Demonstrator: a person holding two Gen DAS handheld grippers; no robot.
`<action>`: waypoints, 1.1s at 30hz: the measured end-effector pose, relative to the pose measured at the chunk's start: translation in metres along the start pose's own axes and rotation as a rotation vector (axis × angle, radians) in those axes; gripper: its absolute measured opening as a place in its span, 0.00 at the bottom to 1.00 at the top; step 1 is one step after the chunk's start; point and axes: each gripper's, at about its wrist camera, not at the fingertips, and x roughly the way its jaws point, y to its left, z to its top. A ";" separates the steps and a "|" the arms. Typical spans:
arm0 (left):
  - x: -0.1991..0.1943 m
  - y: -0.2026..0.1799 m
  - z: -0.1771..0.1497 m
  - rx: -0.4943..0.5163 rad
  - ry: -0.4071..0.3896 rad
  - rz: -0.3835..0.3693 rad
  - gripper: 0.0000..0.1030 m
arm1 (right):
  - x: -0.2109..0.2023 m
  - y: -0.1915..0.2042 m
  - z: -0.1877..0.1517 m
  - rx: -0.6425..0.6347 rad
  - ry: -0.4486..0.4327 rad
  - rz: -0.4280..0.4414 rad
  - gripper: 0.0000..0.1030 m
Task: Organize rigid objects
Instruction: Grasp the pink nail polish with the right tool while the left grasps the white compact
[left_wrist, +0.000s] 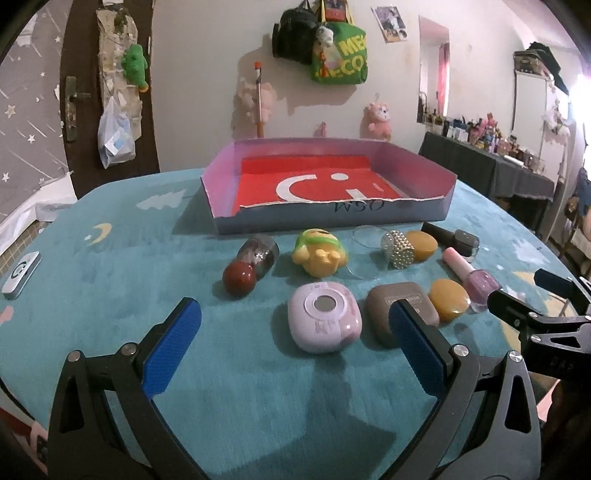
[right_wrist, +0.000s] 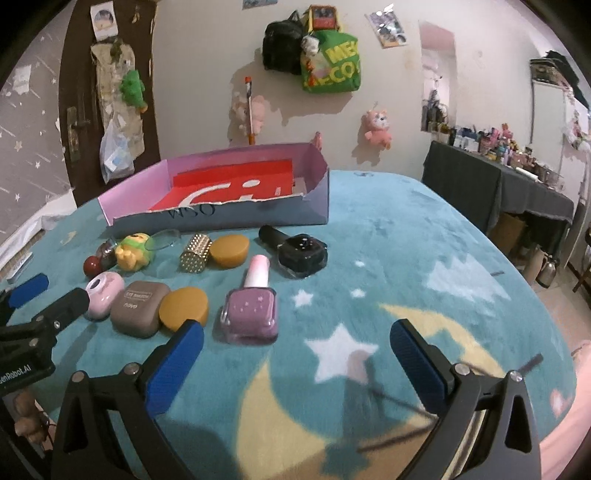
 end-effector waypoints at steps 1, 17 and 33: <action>0.003 0.000 0.002 0.002 0.014 -0.005 1.00 | 0.003 0.001 0.003 -0.007 0.014 -0.005 1.00; 0.038 0.002 0.013 0.035 0.189 -0.054 0.80 | 0.032 0.006 0.022 -0.037 0.144 0.003 0.87; 0.043 -0.003 0.018 0.028 0.219 -0.139 0.50 | 0.029 0.013 0.022 -0.057 0.150 0.125 0.37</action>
